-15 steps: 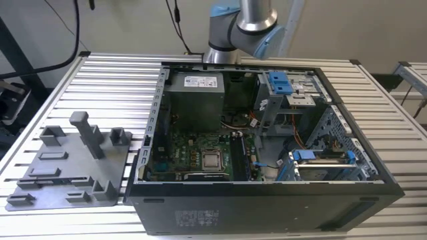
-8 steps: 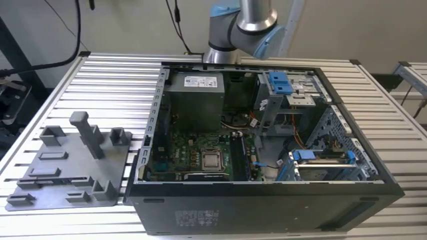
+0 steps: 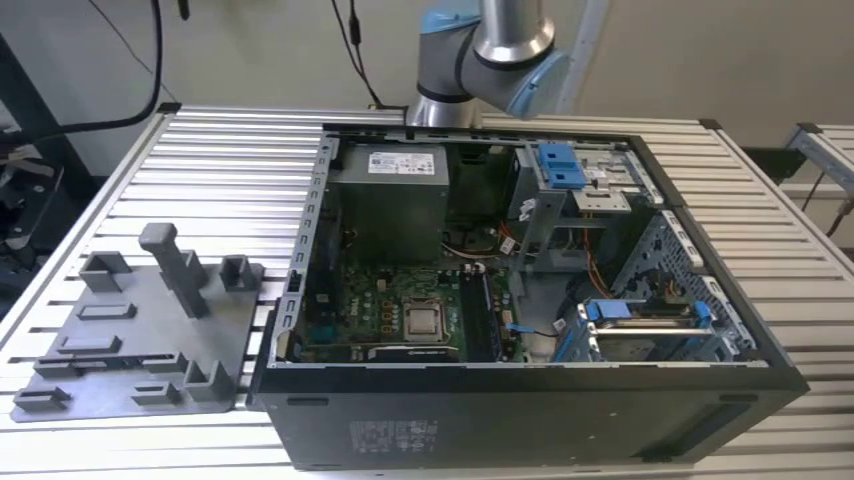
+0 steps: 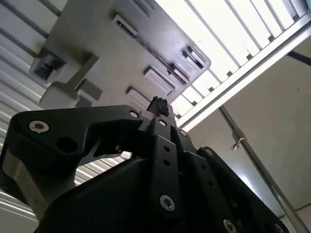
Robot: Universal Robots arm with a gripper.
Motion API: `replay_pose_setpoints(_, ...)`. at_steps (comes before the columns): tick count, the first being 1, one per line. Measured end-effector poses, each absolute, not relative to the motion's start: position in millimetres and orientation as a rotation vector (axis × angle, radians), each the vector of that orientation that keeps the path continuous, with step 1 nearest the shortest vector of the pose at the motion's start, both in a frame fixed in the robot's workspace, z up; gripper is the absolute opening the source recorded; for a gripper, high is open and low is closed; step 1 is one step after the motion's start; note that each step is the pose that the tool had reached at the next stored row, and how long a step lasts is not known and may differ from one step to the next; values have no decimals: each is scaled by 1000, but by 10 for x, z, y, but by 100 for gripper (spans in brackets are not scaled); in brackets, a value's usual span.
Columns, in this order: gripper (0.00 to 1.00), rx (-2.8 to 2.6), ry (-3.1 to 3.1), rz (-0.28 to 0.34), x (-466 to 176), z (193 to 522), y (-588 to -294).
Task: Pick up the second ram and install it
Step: 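Pick up the second ram and move it above second insertion slot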
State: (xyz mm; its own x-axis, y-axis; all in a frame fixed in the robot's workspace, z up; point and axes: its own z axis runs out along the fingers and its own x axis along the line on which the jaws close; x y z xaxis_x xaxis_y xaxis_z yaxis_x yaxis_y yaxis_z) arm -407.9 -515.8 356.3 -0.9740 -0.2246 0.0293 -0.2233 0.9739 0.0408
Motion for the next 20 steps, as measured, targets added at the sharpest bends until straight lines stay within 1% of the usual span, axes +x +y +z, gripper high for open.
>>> replay_pose_setpoints(20, 11, 874, -2976, -47, -4079, 3562, -5157)
